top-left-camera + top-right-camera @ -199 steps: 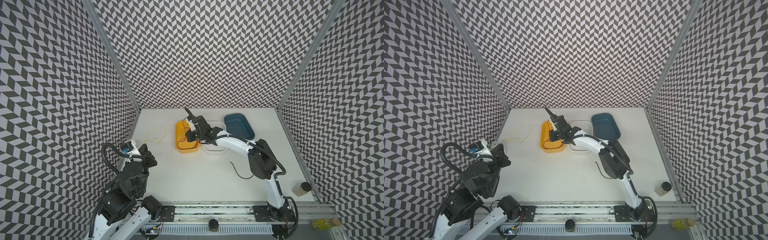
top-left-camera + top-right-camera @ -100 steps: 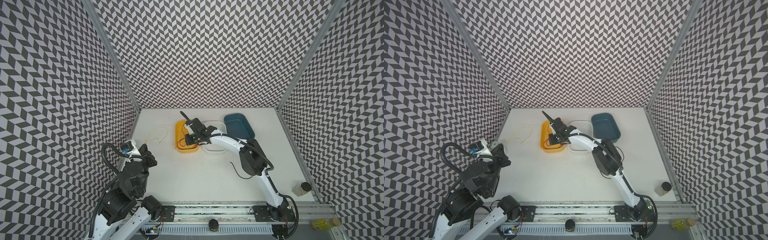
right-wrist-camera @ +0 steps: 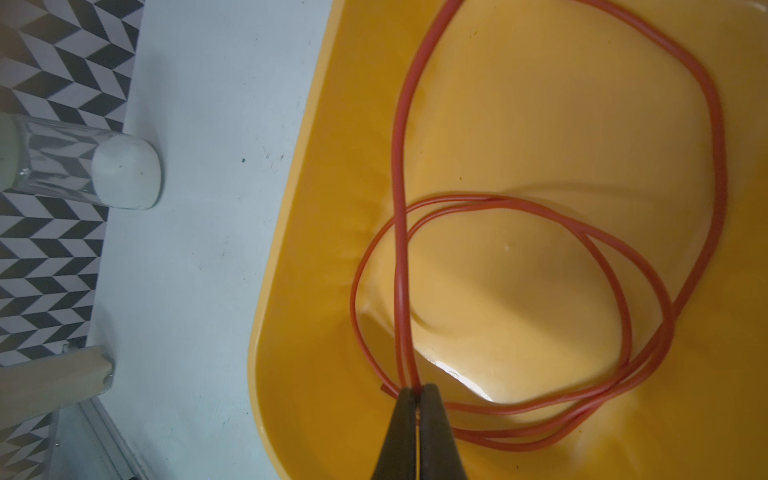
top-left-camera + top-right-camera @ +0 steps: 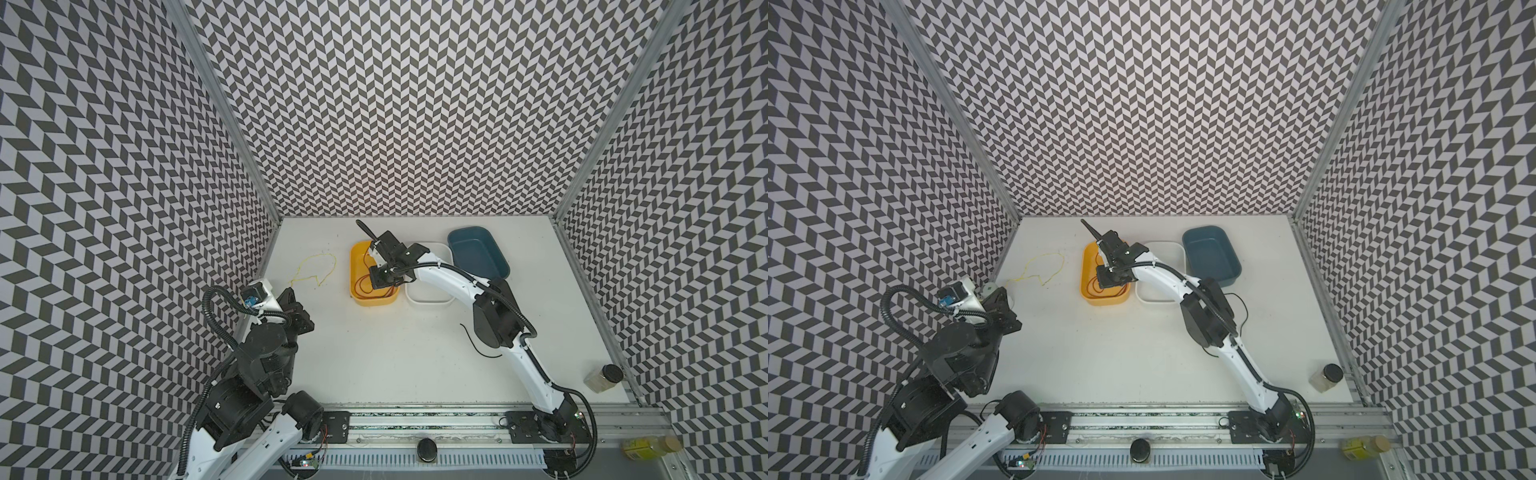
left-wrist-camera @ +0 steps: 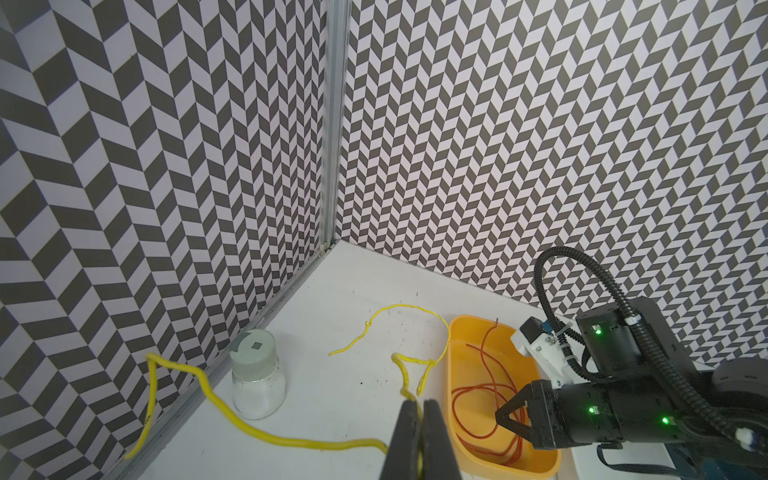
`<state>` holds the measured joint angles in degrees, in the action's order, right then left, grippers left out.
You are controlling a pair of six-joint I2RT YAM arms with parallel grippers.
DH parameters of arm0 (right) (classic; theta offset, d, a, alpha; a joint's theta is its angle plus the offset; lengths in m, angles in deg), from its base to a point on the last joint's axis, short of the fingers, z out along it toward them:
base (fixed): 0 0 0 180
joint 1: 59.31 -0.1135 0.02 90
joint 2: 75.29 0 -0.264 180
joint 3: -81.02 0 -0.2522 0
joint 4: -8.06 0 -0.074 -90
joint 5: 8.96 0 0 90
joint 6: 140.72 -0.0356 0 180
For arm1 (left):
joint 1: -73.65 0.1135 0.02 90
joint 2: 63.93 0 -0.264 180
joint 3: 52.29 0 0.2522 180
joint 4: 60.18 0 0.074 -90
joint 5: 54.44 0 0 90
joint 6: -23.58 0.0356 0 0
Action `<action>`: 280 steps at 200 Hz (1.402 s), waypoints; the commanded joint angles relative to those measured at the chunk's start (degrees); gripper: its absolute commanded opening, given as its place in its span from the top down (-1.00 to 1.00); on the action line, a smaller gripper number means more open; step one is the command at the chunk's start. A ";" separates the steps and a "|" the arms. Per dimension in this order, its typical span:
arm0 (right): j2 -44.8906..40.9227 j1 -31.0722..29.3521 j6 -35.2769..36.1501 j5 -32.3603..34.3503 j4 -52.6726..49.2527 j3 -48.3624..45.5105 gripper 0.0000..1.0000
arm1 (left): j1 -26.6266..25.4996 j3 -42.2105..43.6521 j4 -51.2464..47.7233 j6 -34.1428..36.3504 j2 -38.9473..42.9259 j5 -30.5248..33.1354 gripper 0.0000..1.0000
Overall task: Untangle the cables
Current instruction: 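Lower the red wire into the yellow tray with the right gripper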
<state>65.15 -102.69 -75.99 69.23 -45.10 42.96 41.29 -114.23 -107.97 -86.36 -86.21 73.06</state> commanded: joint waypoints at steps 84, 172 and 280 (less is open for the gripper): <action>-7.31 -4.20 4.33 7.34 -0.35 -7.60 1.00 | -0.33 0.44 0.88 -0.23 0.81 1.16 1.00; -3.20 -2.98 3.56 3.62 -1.27 -2.94 1.00 | -0.29 0.40 0.82 -0.08 0.76 1.44 1.00; 2.46 -2.42 4.91 3.90 -7.96 3.72 1.00 | -0.34 0.51 1.10 -0.09 0.31 1.09 1.00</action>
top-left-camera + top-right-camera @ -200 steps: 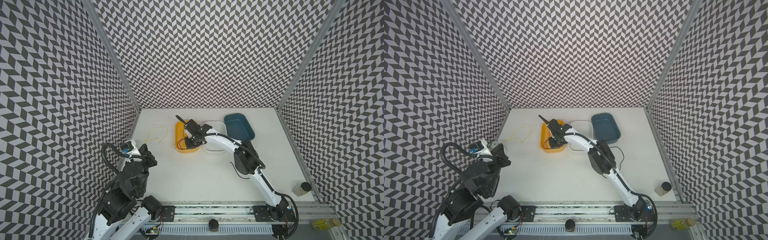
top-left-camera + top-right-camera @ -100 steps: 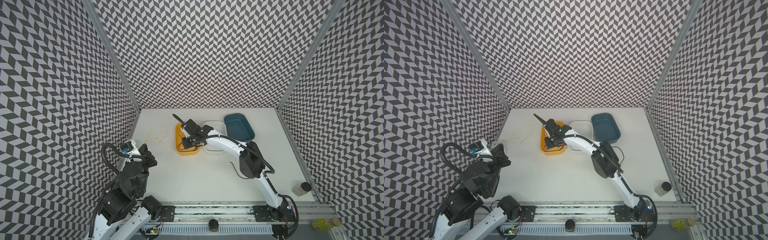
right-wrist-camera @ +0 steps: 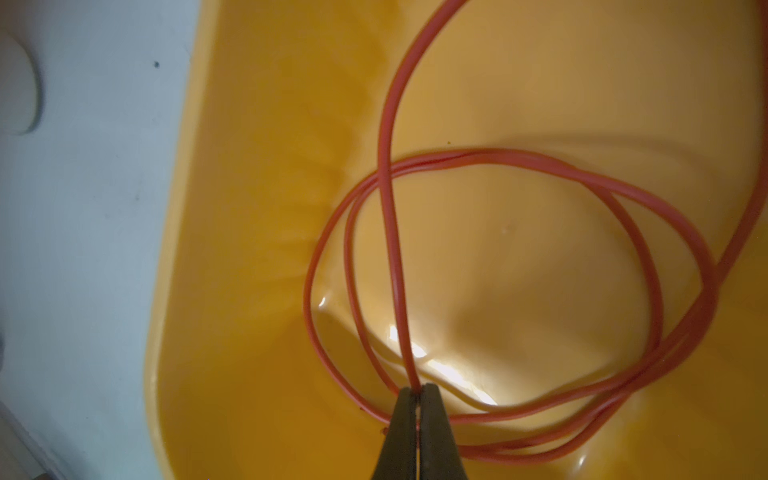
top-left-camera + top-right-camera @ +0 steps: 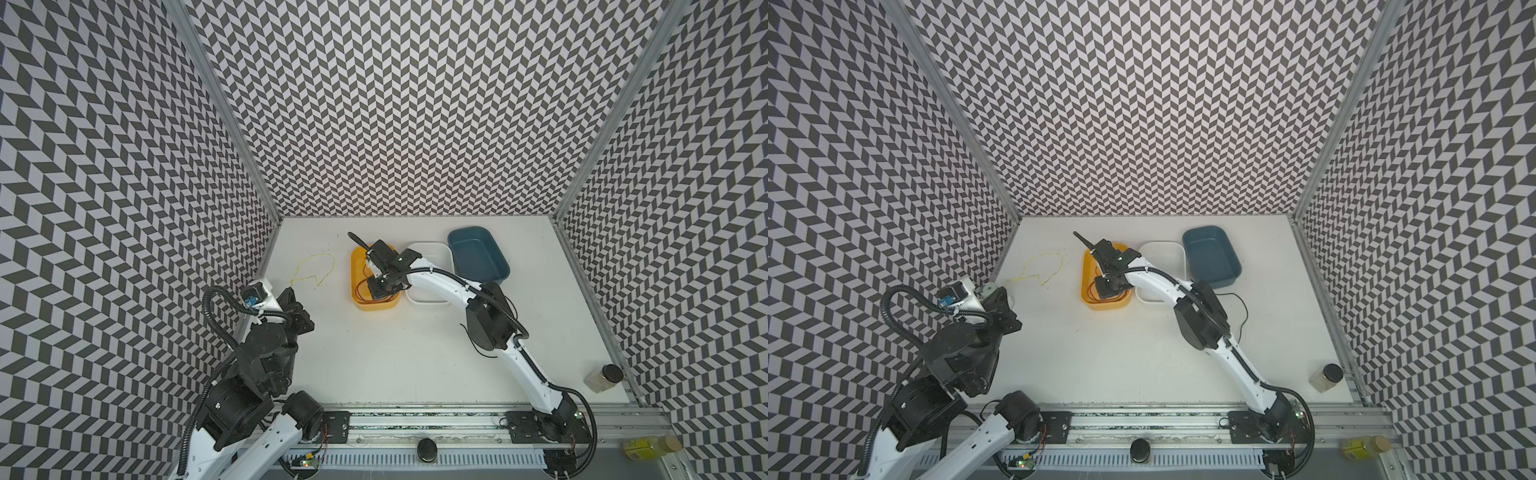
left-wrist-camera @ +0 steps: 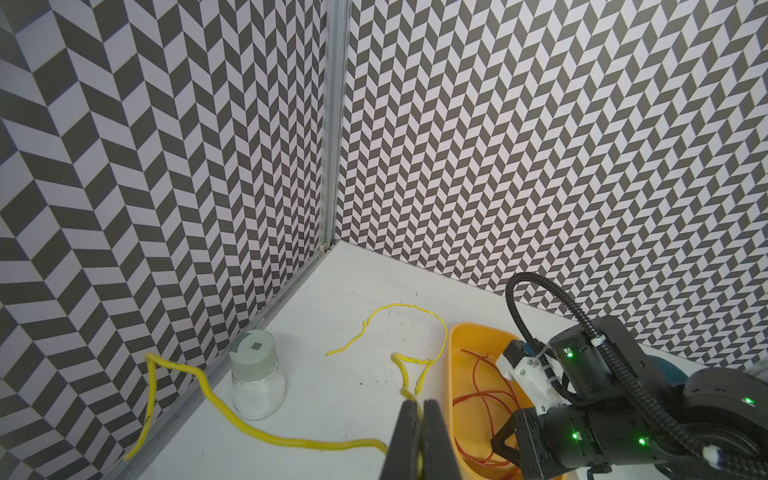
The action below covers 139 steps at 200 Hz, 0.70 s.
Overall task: Untangle the cables
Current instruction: 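Lower the red wire into the yellow tray with the right gripper, then open the right gripper to release the red wire in the yellow tray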
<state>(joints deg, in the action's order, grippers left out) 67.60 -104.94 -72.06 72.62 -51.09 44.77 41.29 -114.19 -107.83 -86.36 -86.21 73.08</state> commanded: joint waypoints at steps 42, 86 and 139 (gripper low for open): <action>-1.82 -0.17 2.17 1.58 -2.29 2.97 0.70 | -0.34 0.48 0.97 -0.09 0.13 0.89 1.00; -2.60 -0.08 2.94 1.31 -4.09 4.85 0.44 | -0.34 0.53 1.07 -0.09 0.04 0.76 1.00; -8.28 -0.08 3.41 2.13 -5.40 4.75 0.30 | -0.34 0.52 1.10 -0.01 -0.30 0.79 1.00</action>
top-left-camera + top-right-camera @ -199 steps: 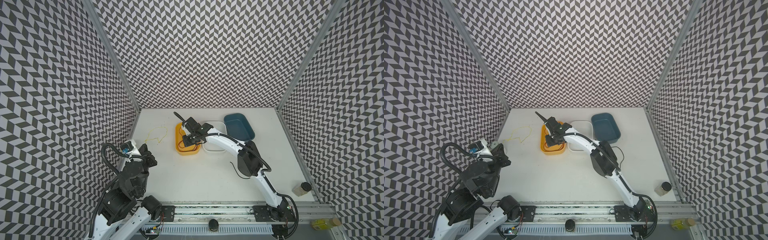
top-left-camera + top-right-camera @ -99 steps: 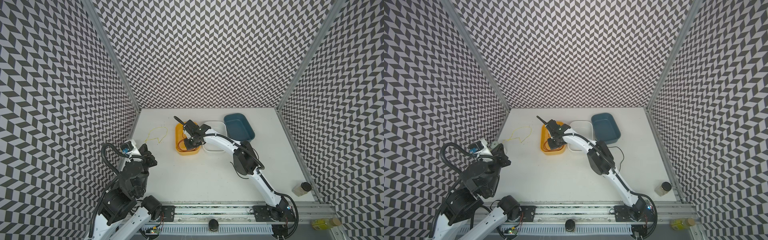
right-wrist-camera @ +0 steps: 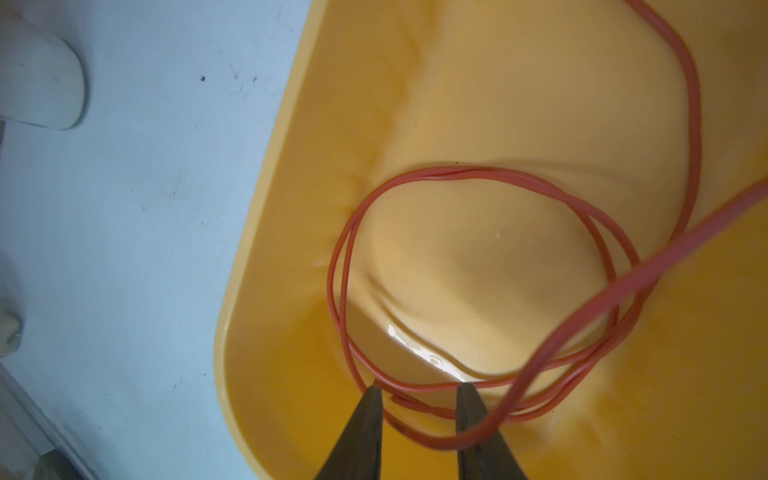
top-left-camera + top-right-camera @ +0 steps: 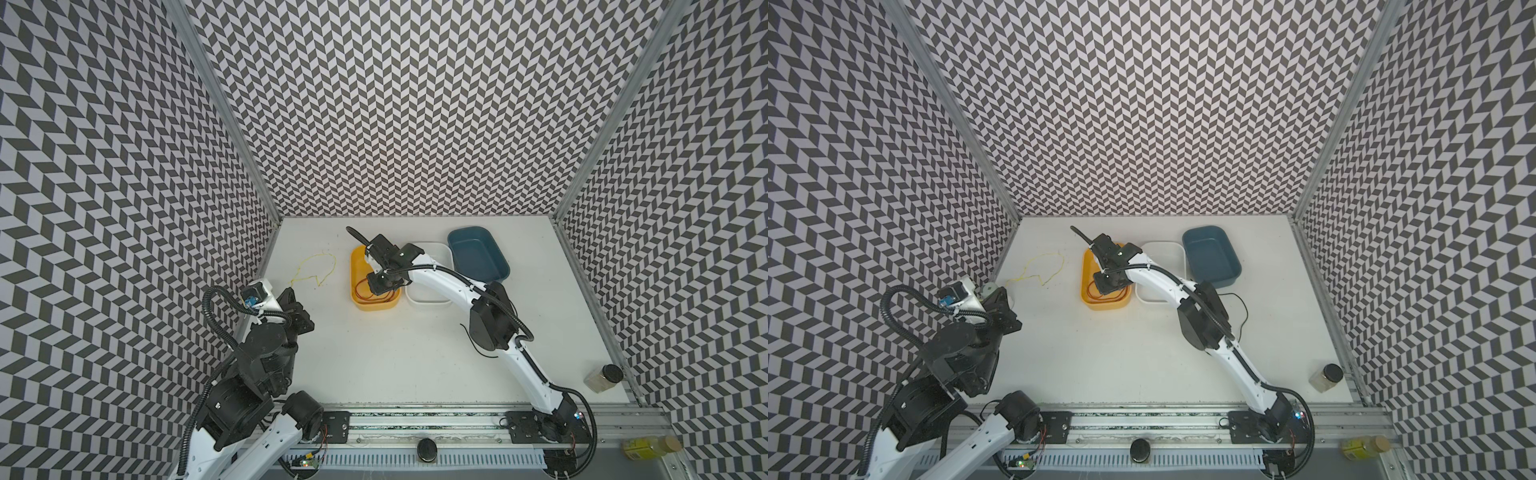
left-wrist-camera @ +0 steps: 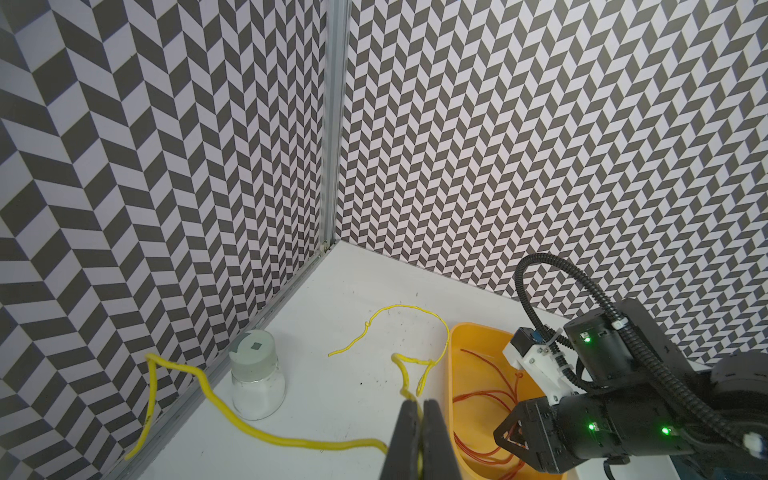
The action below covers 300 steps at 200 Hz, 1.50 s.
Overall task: Untangle the cables
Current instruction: 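Open the right gripper to release the red wire in the yellow tray, then move the right gripper toward the yellow wire while the left gripper brings it forward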
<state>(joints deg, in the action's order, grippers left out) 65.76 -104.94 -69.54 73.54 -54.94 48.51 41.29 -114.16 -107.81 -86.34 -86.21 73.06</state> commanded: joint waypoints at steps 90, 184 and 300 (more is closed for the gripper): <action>-15.58 -0.08 2.65 -1.93 -2.23 -0.99 0.07 | -1.00 0.65 1.27 0.23 -1.62 -0.33 1.00; -60.86 -0.34 15.63 -11.84 35.59 -52.69 -0.10 | -1.78 -4.43 2.86 -0.03 -10.06 -29.33 1.00; -85.51 -1.90 19.62 -9.77 41.26 -75.00 -0.24 | -2.62 -27.58 -10.89 -13.97 -28.74 -57.36 1.00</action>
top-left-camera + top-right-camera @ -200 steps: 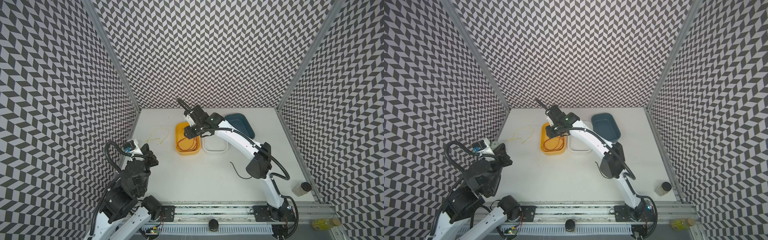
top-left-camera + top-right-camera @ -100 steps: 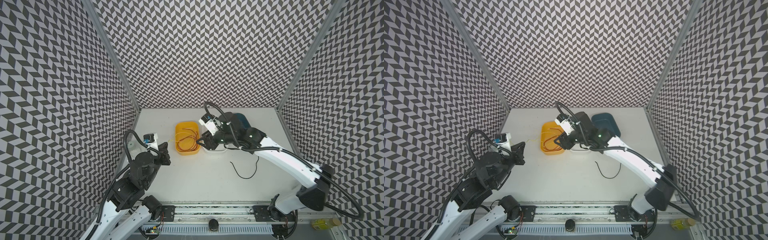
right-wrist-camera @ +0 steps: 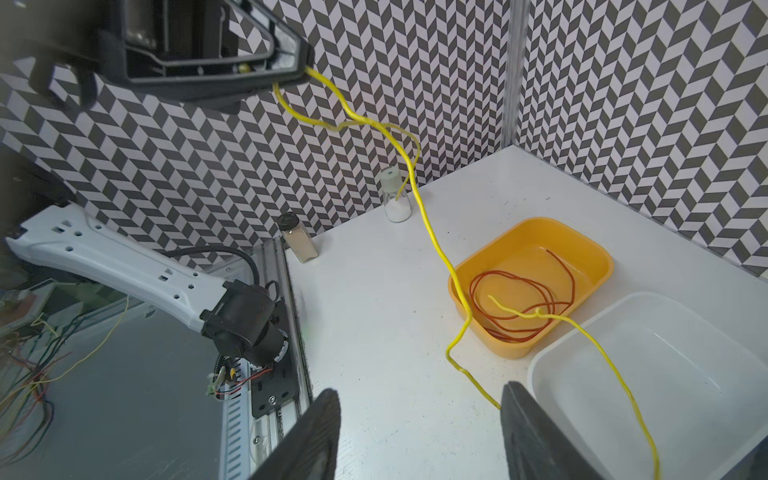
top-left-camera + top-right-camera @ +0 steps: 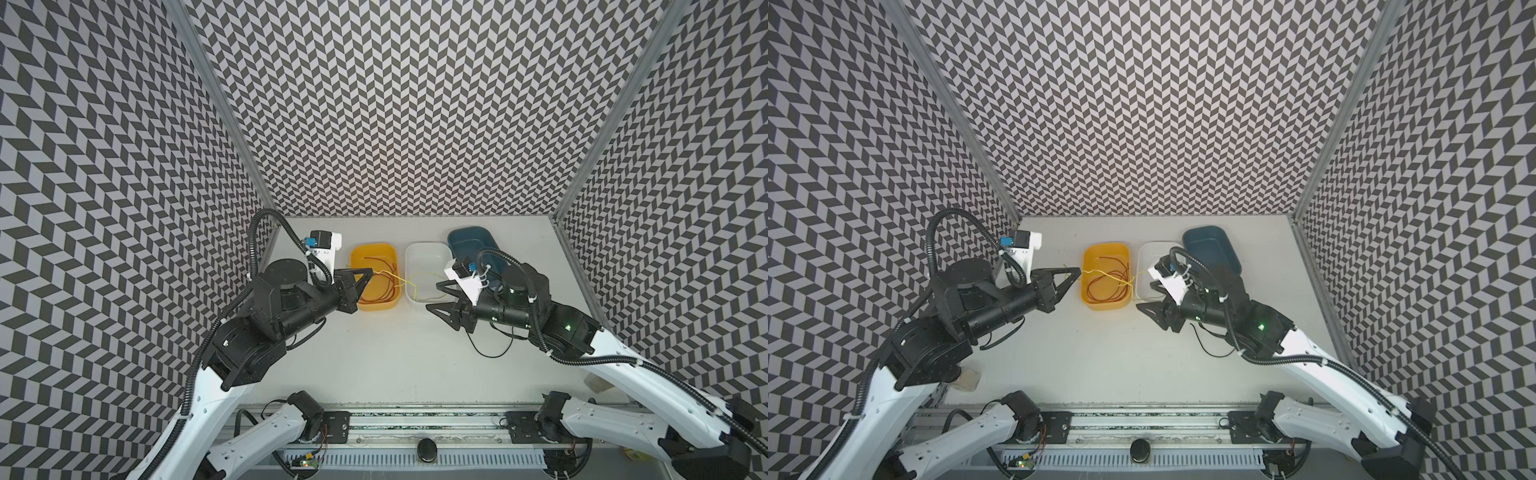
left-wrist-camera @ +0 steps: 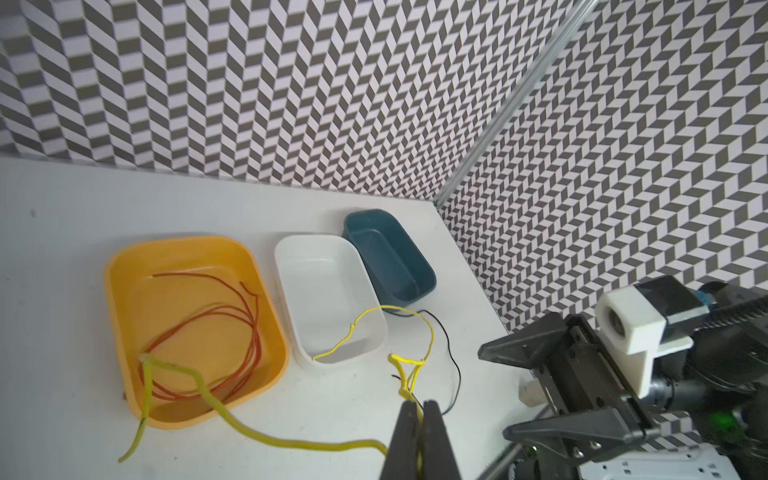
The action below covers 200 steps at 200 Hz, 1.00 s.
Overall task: Untangle the cables
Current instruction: 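Move the right gripper toward the yellow wire while the left gripper brings it forward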
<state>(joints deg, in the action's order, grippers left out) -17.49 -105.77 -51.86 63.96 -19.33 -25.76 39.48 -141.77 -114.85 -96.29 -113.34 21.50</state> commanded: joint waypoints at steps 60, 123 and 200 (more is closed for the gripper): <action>-1.82 -2.76 3.71 1.09 5.68 -2.54 -0.24 | -2.10 -1.77 -2.69 -5.21 -4.49 -9.58 1.00; 2.70 -2.85 6.19 1.80 1.19 -0.57 -0.22 | -3.38 -2.65 -2.88 -4.54 -5.66 -9.33 1.00; 3.69 -2.84 5.49 4.33 1.42 -1.02 0.85 | -3.36 -3.14 -4.09 -2.42 -5.07 -7.79 1.00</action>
<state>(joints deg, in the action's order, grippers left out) -12.92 -108.24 -47.29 66.19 -19.25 -27.75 36.42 -143.69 -117.87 -100.35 -119.33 12.60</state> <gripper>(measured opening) 0.151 0.048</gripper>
